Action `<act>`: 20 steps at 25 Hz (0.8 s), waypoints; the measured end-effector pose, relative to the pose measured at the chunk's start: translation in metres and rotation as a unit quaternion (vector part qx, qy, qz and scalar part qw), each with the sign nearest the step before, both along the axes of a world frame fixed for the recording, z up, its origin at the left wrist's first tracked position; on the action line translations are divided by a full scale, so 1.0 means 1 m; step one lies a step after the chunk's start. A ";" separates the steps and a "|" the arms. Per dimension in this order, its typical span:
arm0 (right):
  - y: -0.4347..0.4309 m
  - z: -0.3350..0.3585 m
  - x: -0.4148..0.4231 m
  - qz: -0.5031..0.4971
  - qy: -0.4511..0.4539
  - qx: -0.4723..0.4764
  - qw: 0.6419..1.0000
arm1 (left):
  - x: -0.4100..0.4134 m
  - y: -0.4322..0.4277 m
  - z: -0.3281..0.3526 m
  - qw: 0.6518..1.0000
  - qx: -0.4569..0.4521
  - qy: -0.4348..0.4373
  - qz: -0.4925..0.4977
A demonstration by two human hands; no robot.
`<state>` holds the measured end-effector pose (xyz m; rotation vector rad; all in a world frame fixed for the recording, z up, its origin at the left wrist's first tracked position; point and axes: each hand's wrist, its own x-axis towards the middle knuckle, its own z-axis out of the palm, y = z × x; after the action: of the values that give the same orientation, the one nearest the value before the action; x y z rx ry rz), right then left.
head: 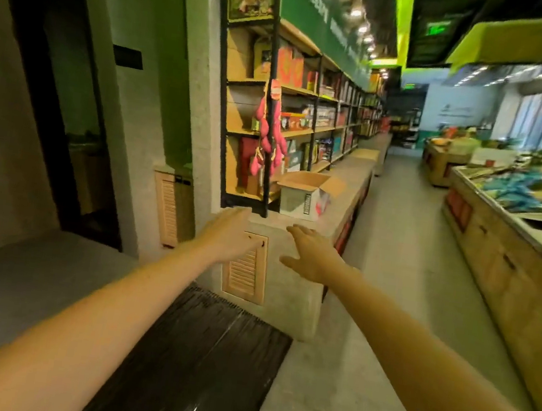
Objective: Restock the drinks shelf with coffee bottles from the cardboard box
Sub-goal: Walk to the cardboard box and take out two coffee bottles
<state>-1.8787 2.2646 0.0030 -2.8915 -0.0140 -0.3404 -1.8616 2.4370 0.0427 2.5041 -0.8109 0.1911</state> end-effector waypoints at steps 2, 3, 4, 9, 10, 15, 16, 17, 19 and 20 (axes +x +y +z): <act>-0.071 0.003 0.009 -0.033 0.003 -0.032 0.999 | 0.020 -0.075 0.000 1.000 0.008 0.002 -0.014; -0.111 0.007 0.015 -0.053 -0.001 -0.052 0.997 | 0.032 -0.118 -0.001 1.000 0.010 -0.004 -0.023; -0.147 0.013 0.021 -0.068 -0.003 -0.065 0.996 | 0.046 -0.157 -0.001 0.999 0.011 -0.007 -0.030; -0.303 0.040 0.047 -0.106 0.000 -0.096 0.990 | 0.114 -0.333 0.004 0.998 0.010 -0.010 -0.059; -0.327 0.043 0.055 -0.115 0.005 -0.100 0.988 | 0.126 -0.360 0.005 0.998 0.011 -0.010 -0.060; -0.431 0.043 0.118 -0.138 0.011 -0.129 0.982 | 0.203 -0.469 0.002 0.995 0.042 -0.037 -0.078; -0.448 0.040 0.135 -0.142 0.013 -0.129 0.981 | 0.223 -0.487 -0.002 0.995 0.039 -0.032 -0.081; -0.464 0.037 0.152 -0.144 0.017 -0.128 0.981 | 0.243 -0.503 -0.007 0.995 0.037 -0.033 -0.084; -0.499 0.032 0.198 -0.143 0.025 -0.133 0.981 | 0.291 -0.539 -0.014 0.994 0.042 -0.045 -0.087; -0.516 0.032 0.222 -0.142 0.025 -0.139 0.980 | 0.315 -0.557 -0.014 0.994 0.046 -0.049 -0.086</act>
<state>-1.6566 1.7482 0.0355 -3.1825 0.3936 -0.3365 -1.5467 1.8799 0.0283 2.5089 -1.0931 0.2246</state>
